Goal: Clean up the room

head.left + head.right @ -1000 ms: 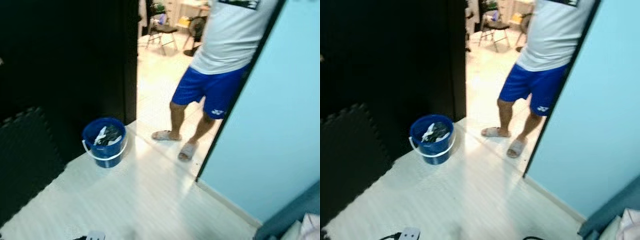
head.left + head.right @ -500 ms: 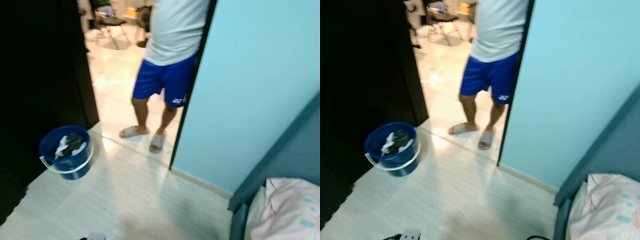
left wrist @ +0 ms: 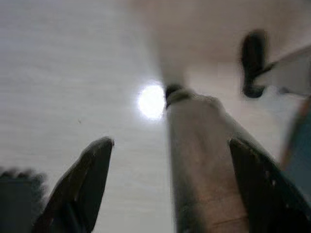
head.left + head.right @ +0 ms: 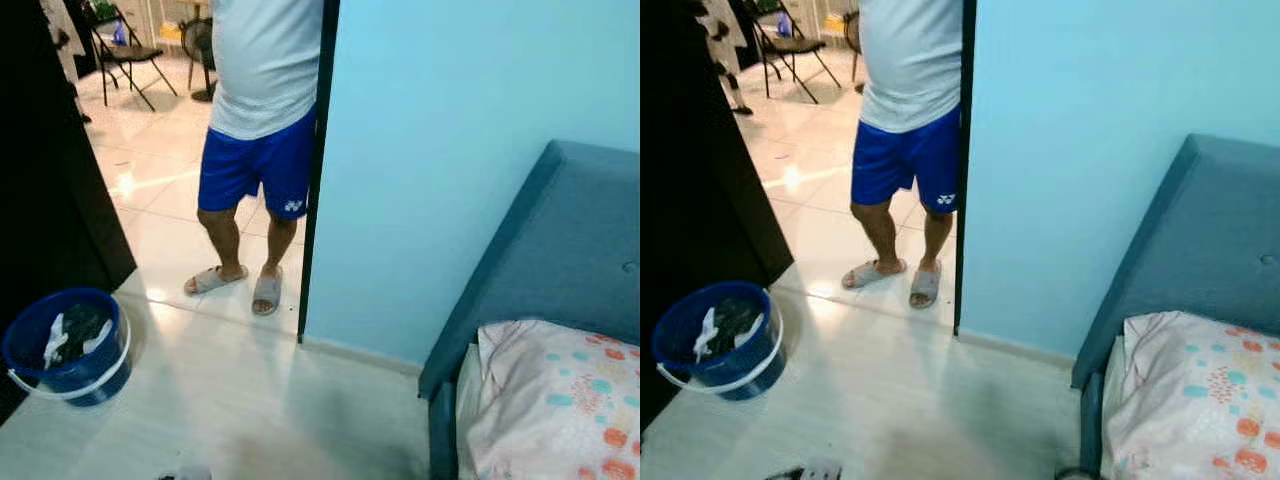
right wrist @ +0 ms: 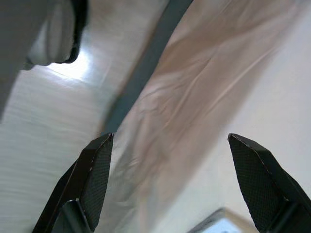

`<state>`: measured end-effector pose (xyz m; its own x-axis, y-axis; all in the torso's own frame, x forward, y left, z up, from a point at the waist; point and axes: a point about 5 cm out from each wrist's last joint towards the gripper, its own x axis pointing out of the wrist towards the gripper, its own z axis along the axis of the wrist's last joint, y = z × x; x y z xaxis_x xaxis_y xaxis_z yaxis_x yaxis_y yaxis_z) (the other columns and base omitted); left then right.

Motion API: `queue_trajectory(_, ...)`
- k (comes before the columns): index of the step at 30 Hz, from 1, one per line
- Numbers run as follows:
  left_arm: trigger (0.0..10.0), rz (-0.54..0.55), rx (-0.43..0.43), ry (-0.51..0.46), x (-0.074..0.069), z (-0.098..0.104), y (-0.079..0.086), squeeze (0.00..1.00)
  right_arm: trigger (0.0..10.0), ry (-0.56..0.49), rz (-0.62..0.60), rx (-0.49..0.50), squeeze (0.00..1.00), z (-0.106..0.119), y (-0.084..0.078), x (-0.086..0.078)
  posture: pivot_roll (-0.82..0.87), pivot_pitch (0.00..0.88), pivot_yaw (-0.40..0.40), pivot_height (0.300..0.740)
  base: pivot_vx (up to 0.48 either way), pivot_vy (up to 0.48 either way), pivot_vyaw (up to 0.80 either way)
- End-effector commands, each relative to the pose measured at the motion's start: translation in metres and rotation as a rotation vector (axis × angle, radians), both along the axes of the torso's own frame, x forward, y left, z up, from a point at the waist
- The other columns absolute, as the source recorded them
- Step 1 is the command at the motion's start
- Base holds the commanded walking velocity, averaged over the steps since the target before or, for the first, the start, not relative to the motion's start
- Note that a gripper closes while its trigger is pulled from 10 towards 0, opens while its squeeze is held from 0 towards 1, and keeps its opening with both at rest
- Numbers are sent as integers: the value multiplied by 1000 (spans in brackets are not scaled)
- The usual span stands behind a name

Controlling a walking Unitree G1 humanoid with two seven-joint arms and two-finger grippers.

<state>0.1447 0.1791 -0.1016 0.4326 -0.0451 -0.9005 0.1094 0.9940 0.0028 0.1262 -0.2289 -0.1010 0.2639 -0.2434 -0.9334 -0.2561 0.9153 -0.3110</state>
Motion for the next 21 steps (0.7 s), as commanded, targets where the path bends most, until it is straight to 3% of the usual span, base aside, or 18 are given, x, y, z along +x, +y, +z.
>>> queue_trajectory(1,10000,-28,8,-1,1,0,-3,0,10000,-4,-27,-7,0,0,-2,-1,24,55,-1,740,0,0,-694)
queue_trajectory(11,10000,-70,24,-18,8,1,-21,0,10000,-9,-36,-20,0,1,-2,0,23,55,2,740,0,0,-694)
queue_trajectory(16,10000,-110,38,-53,24,7,-43,0,10000,-7,-42,-33,0,1,-3,0,18,54,0,740,0,0,-694)
queue_trajectory(21,10000,-114,40,-59,26,8,-46,0,10000,-6,-45,-37,0,1,-4,-1,17,55,0,740,0,0,-690)
